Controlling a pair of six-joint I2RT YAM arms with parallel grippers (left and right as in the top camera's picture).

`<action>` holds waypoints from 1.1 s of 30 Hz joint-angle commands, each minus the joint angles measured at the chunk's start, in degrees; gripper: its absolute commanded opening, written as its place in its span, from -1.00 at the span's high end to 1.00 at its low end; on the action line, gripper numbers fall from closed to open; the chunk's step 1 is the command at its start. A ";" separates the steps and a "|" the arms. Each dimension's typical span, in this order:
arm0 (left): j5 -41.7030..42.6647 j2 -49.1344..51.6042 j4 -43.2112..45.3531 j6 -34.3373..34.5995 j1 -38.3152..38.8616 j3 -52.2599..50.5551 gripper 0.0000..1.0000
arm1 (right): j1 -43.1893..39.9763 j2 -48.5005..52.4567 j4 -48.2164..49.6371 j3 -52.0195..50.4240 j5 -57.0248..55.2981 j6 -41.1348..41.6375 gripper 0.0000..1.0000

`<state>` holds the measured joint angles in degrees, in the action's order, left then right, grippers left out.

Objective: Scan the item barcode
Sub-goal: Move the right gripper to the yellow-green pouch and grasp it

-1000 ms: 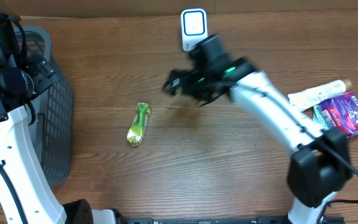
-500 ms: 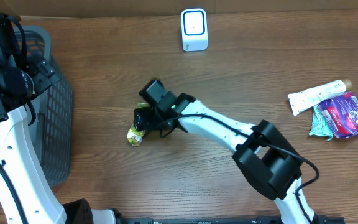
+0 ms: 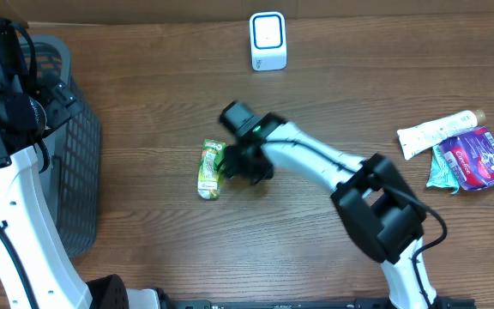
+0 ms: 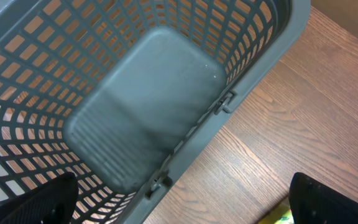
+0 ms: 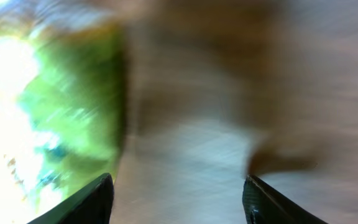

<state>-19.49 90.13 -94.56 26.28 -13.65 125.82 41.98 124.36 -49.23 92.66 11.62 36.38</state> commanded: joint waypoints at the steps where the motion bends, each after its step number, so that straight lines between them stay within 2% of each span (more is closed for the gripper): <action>1: 0.02 0.24 0.09 0.76 -0.22 -0.11 -0.99 | -3.41 -0.15 -0.39 1.03 3.98 -6.75 -0.42; 9: 0.04 0.24 0.09 0.76 -0.22 -0.11 -0.99 | -4.79 -0.15 3.54 1.03 21.92 -12.79 -0.64; 11: 0.02 0.24 0.09 0.76 -0.22 -0.11 -0.99 | -3.76 -0.15 5.11 1.05 22.73 -13.33 -0.68; 17: 0.04 0.24 0.09 0.76 -0.22 -0.11 -0.99 | 0.26 -0.15 7.65 1.03 10.58 -10.51 -0.75; 27: 0.02 0.24 0.09 0.76 -0.22 -0.11 -0.99 | 7.37 -0.11 9.49 1.03 -7.91 -3.34 -0.71; 30: 0.04 0.24 0.09 0.76 -0.22 -0.11 -0.99 | 8.66 -0.02 9.92 0.98 -12.37 -2.67 -0.58; 33: 0.04 0.24 0.09 0.76 -0.22 -0.11 -0.99 | 9.11 -0.02 9.49 0.76 -15.06 -2.67 -0.34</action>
<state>-19.49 90.13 -94.56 26.28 -13.65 125.82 50.76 124.36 -39.64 92.66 4.08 32.42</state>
